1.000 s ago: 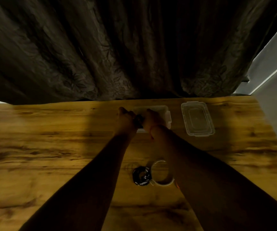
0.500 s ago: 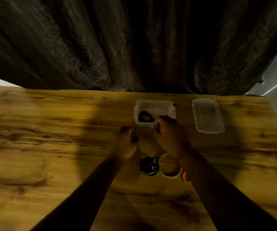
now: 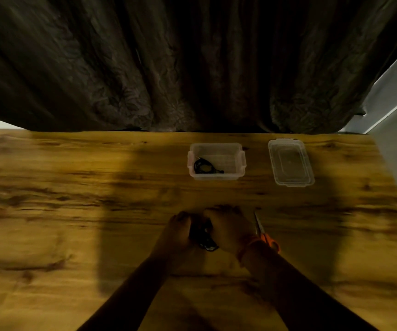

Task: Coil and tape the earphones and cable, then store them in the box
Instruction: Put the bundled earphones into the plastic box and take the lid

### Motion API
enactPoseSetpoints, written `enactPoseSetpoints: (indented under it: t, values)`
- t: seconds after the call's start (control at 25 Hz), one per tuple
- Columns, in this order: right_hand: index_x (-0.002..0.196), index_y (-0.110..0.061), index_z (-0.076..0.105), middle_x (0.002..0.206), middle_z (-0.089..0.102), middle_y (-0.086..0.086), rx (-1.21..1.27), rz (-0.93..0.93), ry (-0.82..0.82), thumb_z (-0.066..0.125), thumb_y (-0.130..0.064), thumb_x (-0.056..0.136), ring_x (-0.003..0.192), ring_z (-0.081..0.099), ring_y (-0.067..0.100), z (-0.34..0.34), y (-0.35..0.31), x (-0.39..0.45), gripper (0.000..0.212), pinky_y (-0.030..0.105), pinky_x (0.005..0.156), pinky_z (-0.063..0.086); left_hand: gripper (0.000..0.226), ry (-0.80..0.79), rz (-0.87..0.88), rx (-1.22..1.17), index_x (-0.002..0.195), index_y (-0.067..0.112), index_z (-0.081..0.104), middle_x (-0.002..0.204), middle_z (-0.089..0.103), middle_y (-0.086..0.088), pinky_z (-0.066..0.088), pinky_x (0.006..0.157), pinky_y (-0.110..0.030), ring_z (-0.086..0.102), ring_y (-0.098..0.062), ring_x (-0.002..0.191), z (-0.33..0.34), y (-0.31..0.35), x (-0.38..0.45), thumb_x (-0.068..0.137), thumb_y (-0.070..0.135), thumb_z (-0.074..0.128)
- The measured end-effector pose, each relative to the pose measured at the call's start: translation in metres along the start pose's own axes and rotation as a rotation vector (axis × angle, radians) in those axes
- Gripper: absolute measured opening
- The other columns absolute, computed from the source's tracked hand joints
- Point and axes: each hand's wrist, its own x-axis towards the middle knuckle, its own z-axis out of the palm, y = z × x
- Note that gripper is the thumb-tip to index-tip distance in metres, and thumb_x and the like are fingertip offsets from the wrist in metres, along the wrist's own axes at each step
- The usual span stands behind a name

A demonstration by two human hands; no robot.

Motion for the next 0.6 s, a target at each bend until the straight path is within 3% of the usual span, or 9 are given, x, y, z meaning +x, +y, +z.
enactPoseSetpoints:
  t: [0.12, 0.2, 0.32, 0.48, 0.6]
  values:
    - [0.100, -0.020, 0.064, 0.105, 0.065, -0.003, 0.437, 0.074, 0.025, 0.060, -0.022, 0.092, 0.098, 0.061, 0.016, -0.015, 0.002, 0.001, 0.008, 0.035, 0.085, 0.051, 0.021, -0.035, -0.005, -0.229, 0.121, 0.019, 0.055, 0.118, 0.060, 0.000, 0.050, 0.093, -0.032, 0.059, -0.013, 0.104, -0.007, 0.018, -0.006, 0.102, 0.020, 0.048]
    - [0.091, -0.024, 0.063, 0.094, 0.066, -0.006, 0.695, 0.133, 0.045, 0.065, -0.023, 0.088, 0.088, 0.063, 0.012, -0.031, 0.005, 0.003, 0.004, 0.032, 0.076, 0.053, 0.016, -0.043, -0.017, -0.429, 0.115, 0.028, 0.058, 0.117, 0.065, 0.003, 0.052, 0.093, -0.034, 0.064, -0.012, 0.103, -0.015, 0.028, -0.005, 0.102, 0.025, 0.048]
    - [0.090, -0.025, 0.065, 0.090, 0.068, -0.006, 0.902, 0.170, 0.105, 0.070, -0.024, 0.086, 0.085, 0.067, 0.011, -0.051, 0.013, 0.008, 0.007, 0.023, 0.067, 0.052, 0.019, 0.021, -0.040, -0.637, 0.111, 0.024, 0.065, 0.108, 0.070, 0.002, 0.057, 0.085, -0.032, 0.069, -0.010, 0.096, -0.029, 0.046, 0.002, 0.097, 0.033, 0.055]
    - [0.097, -0.015, 0.065, 0.095, 0.069, 0.004, 1.136, 0.183, 0.156, 0.069, -0.017, 0.089, 0.090, 0.069, 0.020, -0.070, 0.020, 0.017, 0.009, 0.027, 0.065, 0.056, 0.015, 0.023, -0.078, -0.800, 0.107, 0.013, 0.063, 0.113, 0.068, -0.012, 0.060, 0.078, -0.040, 0.070, -0.024, 0.099, -0.045, 0.073, 0.025, 0.096, 0.021, 0.059]
    - [0.107, -0.018, 0.065, 0.108, 0.070, 0.002, 1.261, 0.176, 0.128, 0.063, -0.035, 0.090, 0.102, 0.067, 0.020, -0.072, 0.023, 0.018, 0.025, 0.035, 0.081, 0.057, 0.014, 0.041, -0.065, -0.840, 0.109, 0.006, 0.061, 0.111, 0.068, -0.014, 0.061, 0.077, -0.039, 0.071, -0.023, 0.097, -0.053, 0.083, 0.038, 0.097, 0.013, 0.056]
